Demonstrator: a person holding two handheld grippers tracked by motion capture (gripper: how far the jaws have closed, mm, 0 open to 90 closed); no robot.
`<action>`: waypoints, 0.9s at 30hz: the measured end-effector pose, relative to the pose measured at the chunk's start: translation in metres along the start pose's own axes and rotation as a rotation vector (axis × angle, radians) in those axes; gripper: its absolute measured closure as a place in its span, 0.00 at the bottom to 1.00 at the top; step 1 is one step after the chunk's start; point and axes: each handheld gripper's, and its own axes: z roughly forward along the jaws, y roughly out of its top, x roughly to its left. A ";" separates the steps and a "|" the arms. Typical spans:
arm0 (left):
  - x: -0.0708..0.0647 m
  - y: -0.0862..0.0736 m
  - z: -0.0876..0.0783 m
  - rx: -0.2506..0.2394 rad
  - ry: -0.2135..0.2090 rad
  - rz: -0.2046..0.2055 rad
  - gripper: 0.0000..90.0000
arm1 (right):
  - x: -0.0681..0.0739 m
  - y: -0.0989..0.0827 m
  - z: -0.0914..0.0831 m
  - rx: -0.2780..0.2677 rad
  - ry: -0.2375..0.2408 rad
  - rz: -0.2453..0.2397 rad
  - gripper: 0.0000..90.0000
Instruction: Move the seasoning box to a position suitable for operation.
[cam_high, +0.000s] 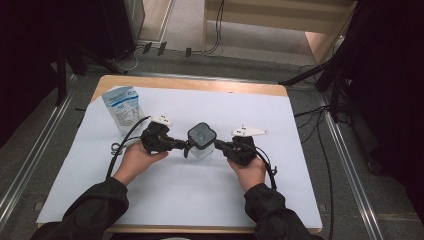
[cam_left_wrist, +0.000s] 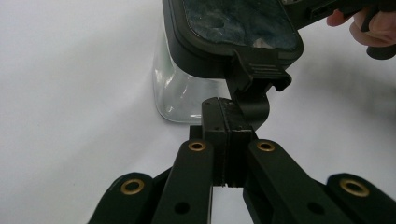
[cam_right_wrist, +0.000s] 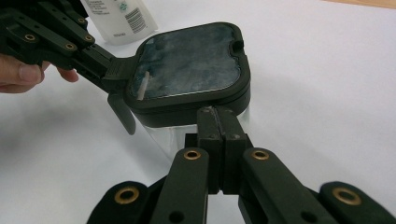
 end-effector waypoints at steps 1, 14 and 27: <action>0.000 0.000 0.000 0.001 -0.002 0.000 1.00 | 0.000 0.000 0.000 0.000 0.000 -0.001 1.00; -0.004 -0.001 0.003 0.001 -0.019 -0.012 1.00 | -0.002 0.001 0.001 -0.002 -0.003 0.004 1.00; -0.015 -0.004 0.005 -0.014 -0.040 -0.029 1.00 | -0.004 0.004 0.009 0.013 0.000 0.005 1.00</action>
